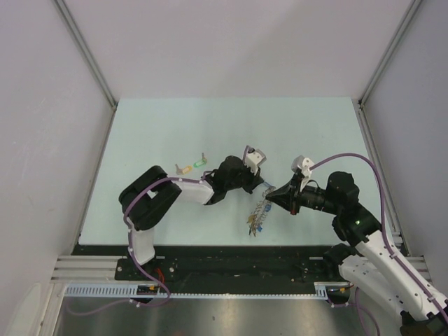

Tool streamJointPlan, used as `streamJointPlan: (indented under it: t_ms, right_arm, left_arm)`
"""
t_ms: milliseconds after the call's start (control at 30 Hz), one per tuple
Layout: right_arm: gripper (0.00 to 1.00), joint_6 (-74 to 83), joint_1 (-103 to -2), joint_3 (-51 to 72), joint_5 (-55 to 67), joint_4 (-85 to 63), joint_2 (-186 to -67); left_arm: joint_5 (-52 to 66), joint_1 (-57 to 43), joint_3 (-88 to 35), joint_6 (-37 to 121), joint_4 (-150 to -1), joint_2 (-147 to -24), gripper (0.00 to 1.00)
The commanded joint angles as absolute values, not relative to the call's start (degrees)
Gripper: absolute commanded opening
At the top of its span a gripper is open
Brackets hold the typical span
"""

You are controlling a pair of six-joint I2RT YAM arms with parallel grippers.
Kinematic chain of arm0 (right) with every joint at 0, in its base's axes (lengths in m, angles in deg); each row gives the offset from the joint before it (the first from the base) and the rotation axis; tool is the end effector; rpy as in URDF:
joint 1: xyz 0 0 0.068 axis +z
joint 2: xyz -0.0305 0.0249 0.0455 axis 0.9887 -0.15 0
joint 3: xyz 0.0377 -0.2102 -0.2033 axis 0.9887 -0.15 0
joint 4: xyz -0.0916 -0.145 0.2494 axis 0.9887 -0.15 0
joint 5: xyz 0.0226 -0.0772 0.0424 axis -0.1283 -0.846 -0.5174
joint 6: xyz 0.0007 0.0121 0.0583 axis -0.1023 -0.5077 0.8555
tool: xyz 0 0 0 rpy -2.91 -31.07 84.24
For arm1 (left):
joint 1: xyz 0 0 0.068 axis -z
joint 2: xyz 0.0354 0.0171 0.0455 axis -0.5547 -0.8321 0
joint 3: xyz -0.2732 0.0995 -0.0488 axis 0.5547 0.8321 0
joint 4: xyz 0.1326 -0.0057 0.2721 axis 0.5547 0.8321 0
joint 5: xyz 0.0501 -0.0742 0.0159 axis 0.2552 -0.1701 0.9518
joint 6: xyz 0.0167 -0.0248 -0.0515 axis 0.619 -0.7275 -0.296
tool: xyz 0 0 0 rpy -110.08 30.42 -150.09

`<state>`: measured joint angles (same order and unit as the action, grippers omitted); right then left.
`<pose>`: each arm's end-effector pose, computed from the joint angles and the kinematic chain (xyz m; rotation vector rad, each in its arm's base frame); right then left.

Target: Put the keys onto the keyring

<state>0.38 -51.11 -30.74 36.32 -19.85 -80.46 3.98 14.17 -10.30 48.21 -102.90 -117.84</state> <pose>0.1440 0.1150 0.3168 -0.8991 1.5732 0.9878 0.2902 -0.3333 0.1512 0.8695 1.8477 -0.7845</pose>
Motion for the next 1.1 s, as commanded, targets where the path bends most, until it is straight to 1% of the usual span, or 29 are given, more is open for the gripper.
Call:
streamJointPlan:
  t_ms: [0,200,300,333,533,600,667,700,767,800,833,867,933,967,1000,1033,1067]
  right_arm:
    - [0.00,-0.34,-51.23,-27.52,36.27,-17.99,-80.83]
    - [0.00,-0.26,-51.23,-27.52,36.45,-16.94,-82.33]
    - [0.00,-0.26,-51.23,-27.52,36.62,-16.15,-83.12]
    - [0.00,-0.26,-51.23,-27.43,36.71,-16.06,-83.29]
    - [0.00,0.18,-51.14,-27.26,38.37,-14.65,-85.40]
    - [0.00,0.18,-51.05,-27.17,38.73,-14.39,-86.63]
    - [0.00,-0.08,-50.97,-26.82,39.34,-13.87,-87.42]
    - [0.00,0.01,-50.79,-26.73,39.43,-13.69,-88.47]
    - [0.00,-0.08,-50.62,-26.12,40.13,-12.64,-89.62]
    - [0.00,-0.25,-50.27,-25.85,40.40,-12.37,-91.02]
    - [0.00,-0.43,-49.91,-25.67,40.31,-12.02,-91.81]
    - [0.00,-1.13,-49.74,-25.41,40.31,-11.58,-92.43]
    - [0.00,-1.75,-48.95,-24.71,40.49,-11.31,-94.62]
    - [0.00,-2.10,-48.77,-24.53,40.58,-11.31,-95.50]
    - [0.00,-2.36,-48.59,-23.92,40.66,-9.66,-96.38]
    - [0.00,-2.28,-48.42,-23.65,40.93,-9.21,-97.78]
    - [0.00,-2.28,-48.33,-23.30,41.19,-8.33,-98.49]
  left_arm:
    - [3.49,14.04,-4.40,41.92,-117.48,-119.32,0.01]
    - [6.21,14.21,2.72,36.55,-125.04,-119.67,0.08]
    - [7.27,14.21,5.97,35.06,-128.12,-119.06,0.18]
    - [7.88,14.21,6.68,34.53,-128.75,-118.54,0.23]
    - [9.20,13.78,12.74,32.78,-134.72,-115.55,0.41]
    - [9.30,13.07,15.98,32.24,-137.26,-112.21,0.48]
    - [8.86,11.41,18.19,31.80,-137.81,-106.88,0.52]
    - [8.77,10.70,20.12,31.89,-137.20,-104.40,0.57]
    - [6.68,8.24,21.54,32.77,-133.70,-100.10,0.62]
    - [5.53,6.41,22.24,33.64,-131.85,-95.03,0.68]
    - [4.39,5.52,22.16,34.43,-129.66,-92.80,0.70]
    - [3.33,4.90,21.90,35.22,-123.98,-90.08,0.72]
    - [2.71,3.84,20.23,40.13,-118.06,-82.96,0.77]
    - [2.10,3.75,19.18,42.07,-111.24,-80.93,0.79]
    - [0.44,3.49,16.30,45.57,-107.61,-77.78,0.80]
    - [-1.23,3.05,14.53,47.25,-104.01,-76.53,0.80]
    - [-2.90,2.61,12.68,48.84,-97.10,-75.56,0.80]
